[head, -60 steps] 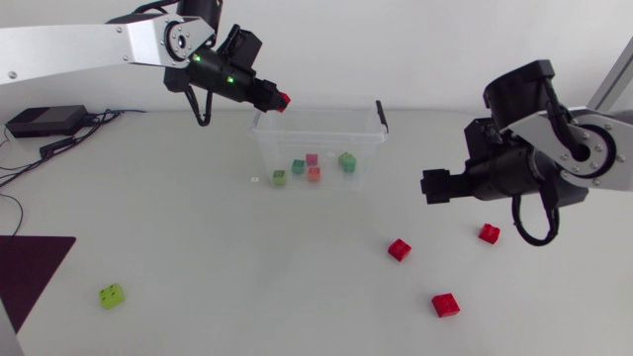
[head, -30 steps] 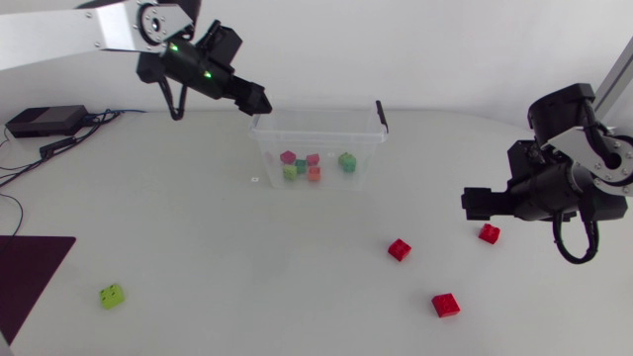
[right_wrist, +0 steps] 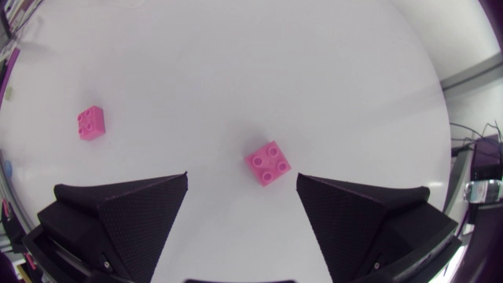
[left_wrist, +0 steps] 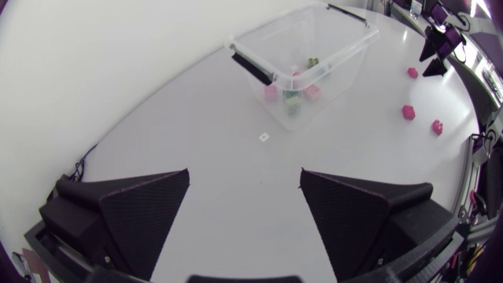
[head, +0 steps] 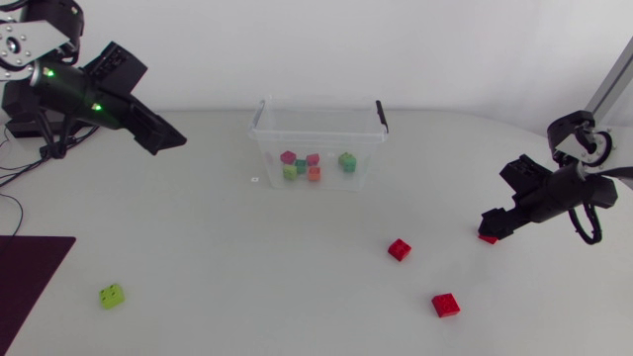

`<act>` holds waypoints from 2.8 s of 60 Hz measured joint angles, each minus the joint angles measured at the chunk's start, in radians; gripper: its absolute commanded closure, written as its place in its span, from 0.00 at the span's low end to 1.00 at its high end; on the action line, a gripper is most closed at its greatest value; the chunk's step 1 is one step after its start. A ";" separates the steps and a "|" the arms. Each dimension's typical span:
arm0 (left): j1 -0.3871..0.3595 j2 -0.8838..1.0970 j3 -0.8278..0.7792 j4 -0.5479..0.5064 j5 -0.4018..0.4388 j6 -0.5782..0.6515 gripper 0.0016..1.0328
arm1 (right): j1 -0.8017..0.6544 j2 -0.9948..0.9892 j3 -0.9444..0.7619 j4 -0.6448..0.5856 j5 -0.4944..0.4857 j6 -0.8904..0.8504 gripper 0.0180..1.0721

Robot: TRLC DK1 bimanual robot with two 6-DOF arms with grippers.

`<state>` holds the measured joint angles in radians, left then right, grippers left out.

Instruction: Pick up the duplo bricks and place them in the container

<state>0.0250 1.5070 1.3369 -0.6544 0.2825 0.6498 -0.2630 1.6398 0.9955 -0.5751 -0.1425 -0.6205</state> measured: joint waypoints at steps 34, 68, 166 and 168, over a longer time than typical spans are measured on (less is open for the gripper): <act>0.256 -0.164 -0.339 -0.029 0.005 0.306 0.05 | -0.087 0.281 0.208 -0.100 -0.018 -0.399 0.34; 0.452 -0.223 -0.529 -0.086 0.018 0.605 0.05 | -0.098 0.177 0.089 -0.072 -0.091 -0.451 0.65; 0.255 0.085 -0.543 -0.054 -0.243 0.633 0.70 | 0.404 0.002 0.464 0.060 -0.273 0.153 0.65; 0.245 0.071 -0.531 -0.073 -0.229 0.629 0.70 | 0.413 0.023 0.476 0.072 -0.269 0.167 0.65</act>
<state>0.2695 1.5780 0.8055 -0.7277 0.0540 1.2789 0.1497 1.6630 1.4712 -0.5030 -0.4110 -0.4538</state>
